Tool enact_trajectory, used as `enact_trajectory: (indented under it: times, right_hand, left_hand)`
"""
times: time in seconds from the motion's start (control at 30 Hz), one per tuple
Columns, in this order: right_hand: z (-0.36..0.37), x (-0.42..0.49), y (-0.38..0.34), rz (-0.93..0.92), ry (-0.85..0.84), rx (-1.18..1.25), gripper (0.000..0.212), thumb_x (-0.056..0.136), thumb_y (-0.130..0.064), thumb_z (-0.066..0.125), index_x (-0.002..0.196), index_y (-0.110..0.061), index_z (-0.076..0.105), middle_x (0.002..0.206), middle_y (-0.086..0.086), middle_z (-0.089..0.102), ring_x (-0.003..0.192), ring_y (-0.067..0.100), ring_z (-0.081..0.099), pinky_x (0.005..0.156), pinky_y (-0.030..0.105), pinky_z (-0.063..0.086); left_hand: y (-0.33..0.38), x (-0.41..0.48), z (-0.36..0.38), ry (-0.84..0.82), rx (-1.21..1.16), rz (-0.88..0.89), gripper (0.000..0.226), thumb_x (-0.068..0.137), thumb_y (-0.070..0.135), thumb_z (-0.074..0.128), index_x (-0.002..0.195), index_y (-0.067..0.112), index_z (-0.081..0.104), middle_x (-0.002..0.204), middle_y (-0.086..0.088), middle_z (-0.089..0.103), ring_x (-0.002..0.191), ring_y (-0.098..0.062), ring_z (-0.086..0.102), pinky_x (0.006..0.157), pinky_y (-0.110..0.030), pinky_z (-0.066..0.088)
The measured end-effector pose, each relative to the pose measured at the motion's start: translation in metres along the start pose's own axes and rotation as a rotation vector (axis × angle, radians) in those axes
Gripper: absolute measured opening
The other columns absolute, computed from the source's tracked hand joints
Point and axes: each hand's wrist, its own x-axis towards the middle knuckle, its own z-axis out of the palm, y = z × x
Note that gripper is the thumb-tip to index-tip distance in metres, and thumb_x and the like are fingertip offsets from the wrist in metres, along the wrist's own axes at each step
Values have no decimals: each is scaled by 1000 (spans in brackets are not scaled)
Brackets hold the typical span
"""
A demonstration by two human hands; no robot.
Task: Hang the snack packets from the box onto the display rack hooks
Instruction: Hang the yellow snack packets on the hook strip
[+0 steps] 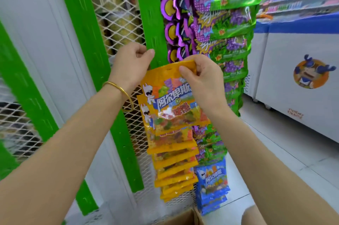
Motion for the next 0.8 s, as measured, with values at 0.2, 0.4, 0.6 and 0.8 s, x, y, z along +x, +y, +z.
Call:
enact_trajectory:
  times: [0.2, 0.4, 0.6, 0.8]
  right_hand:
    - [23, 14, -6, -99, 126, -109, 4, 87, -7, 61, 90, -6, 62, 71, -8, 53, 63, 1, 51, 63, 16, 41]
    - [33, 21, 1, -158, 159, -207, 7, 88, -13, 60, 86, -7, 58, 75, 7, 63, 70, 28, 61, 66, 45, 48]
    - [41, 21, -5, -219, 196, -287, 13, 90, -17, 57, 89, -4, 54, 78, 11, 61, 69, 32, 55, 63, 42, 44]
    - [45, 12, -1, -231, 211, -359, 12, 91, -13, 55, 85, -5, 49, 73, 6, 47, 60, 24, 35, 53, 34, 33]
  left_hand:
    - [5, 10, -4, -38, 126, 18, 20, 91, 21, 54, 83, 4, 61, 77, -14, 54, 64, -19, 44, 62, -28, 33]
    - [2, 13, -6, -84, 170, 14, 31, 94, 25, 50, 81, -1, 58, 62, -7, 44, 59, -18, 42, 59, -28, 34]
    - [6, 14, -7, -121, 280, 57, 35, 95, 26, 47, 76, -1, 56, 54, -5, 35, 48, -16, 32, 44, -26, 22]
    - [7, 13, -7, -119, 225, 16, 36, 94, 27, 48, 78, -2, 60, 57, -8, 38, 50, -19, 34, 51, -28, 25]
